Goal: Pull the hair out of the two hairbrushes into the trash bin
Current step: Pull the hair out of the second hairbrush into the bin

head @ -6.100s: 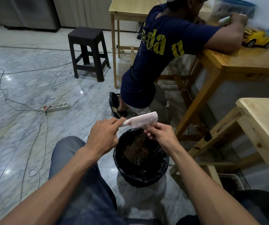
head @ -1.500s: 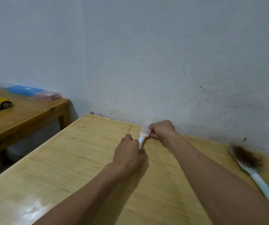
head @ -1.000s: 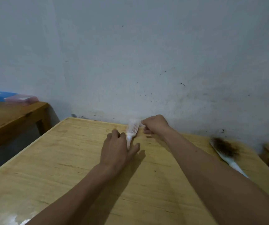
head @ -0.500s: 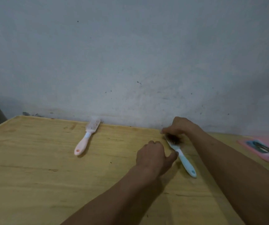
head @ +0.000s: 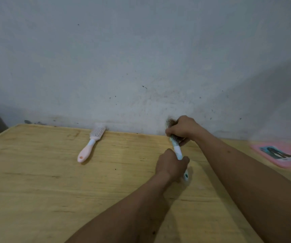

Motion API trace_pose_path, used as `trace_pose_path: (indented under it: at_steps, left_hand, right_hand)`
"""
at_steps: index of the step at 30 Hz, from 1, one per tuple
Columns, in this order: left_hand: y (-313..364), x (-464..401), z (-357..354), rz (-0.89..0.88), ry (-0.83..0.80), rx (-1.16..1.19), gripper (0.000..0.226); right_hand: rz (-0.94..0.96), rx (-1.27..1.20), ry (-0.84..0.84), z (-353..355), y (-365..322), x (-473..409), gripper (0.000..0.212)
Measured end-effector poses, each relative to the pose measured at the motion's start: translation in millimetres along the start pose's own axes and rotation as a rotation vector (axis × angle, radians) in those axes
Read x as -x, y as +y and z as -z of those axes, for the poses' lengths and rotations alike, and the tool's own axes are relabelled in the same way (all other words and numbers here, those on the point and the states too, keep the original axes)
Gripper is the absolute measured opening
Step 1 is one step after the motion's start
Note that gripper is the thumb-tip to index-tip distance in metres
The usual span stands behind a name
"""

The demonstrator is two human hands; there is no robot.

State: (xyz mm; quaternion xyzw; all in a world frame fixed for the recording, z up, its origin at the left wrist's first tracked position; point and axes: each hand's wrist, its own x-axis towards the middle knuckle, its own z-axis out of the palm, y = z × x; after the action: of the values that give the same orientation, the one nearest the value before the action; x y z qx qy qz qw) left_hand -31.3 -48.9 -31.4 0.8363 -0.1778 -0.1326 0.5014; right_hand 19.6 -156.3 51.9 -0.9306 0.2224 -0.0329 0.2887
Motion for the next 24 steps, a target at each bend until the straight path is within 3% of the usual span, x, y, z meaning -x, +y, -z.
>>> trace_pose_path:
  at_steps: [7,13,18,24]
  left_hand:
    - [-7,27,46,0.125,0.099,0.407,0.026]
    - [-31,60,106,0.229,0.280,0.512,0.037]
    - [-52,105,158,0.180,0.408,0.525,0.028]
    - [-80,156,202,0.208,0.512,0.537,0.028]
  right_hand:
    - [0.068,-0.103,-0.102,-11,-62,41,0.024]
    - [0.115,-0.103,-0.322,-25,-116,78,0.068]
    - [0.169,-0.261,-0.369,-43,-158,99,0.047]
    - [0.276,-0.231,-0.405,-80,-202,126,0.019]
